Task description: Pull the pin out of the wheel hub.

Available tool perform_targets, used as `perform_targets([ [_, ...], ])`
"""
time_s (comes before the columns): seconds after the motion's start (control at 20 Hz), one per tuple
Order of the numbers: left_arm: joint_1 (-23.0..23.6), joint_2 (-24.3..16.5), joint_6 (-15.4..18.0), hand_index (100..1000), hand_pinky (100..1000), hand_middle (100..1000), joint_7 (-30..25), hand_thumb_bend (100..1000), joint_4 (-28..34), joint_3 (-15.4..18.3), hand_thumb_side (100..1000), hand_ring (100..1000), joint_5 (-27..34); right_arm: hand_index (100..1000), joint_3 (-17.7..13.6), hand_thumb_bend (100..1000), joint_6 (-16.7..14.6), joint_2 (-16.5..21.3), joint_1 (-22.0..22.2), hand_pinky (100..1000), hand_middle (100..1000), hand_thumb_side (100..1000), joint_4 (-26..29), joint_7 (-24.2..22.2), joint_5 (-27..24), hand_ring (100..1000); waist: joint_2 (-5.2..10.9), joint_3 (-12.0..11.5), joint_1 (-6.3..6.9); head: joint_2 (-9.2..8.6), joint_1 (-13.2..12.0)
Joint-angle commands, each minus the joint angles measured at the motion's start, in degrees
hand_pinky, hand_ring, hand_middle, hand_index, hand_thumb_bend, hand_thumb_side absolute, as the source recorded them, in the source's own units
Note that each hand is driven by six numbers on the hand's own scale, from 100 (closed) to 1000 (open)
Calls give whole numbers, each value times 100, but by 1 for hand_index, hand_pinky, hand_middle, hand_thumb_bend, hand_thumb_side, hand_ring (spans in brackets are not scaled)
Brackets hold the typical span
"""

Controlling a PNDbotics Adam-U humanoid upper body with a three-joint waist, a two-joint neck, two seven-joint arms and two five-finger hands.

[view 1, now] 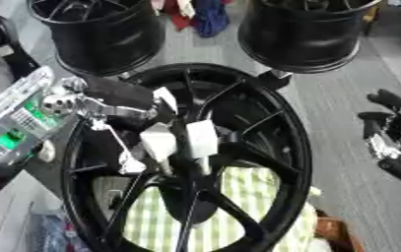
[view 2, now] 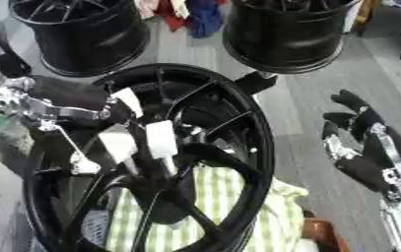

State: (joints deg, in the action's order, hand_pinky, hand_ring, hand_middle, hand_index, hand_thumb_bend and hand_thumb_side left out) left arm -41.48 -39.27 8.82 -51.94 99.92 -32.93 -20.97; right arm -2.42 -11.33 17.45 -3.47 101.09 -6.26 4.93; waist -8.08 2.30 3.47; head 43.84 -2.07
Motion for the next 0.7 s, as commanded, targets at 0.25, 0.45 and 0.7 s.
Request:
perform_targets([
  [0.25,0,-222,265,842,540,712,-3,133,-167,9,213,667,-94,973,-4,100,-9,138,-42,850,909,359,58,-9,23,801,70,-2,-15,28,-15],
  [0.45,12,-257,313,828,514,679,-3,100,-182,37,175,628,-86,973,-4,100,-7,137,-41,850,909,359,57,-8,23,801,73,-7,-17,28,-11],
  [0.7,2,-285,354,776,449,600,-3,100,-138,109,140,551,-72,973,-7,100,-5,135,-40,850,908,359,56,-1,23,801,77,-8,-25,28,-6],
])
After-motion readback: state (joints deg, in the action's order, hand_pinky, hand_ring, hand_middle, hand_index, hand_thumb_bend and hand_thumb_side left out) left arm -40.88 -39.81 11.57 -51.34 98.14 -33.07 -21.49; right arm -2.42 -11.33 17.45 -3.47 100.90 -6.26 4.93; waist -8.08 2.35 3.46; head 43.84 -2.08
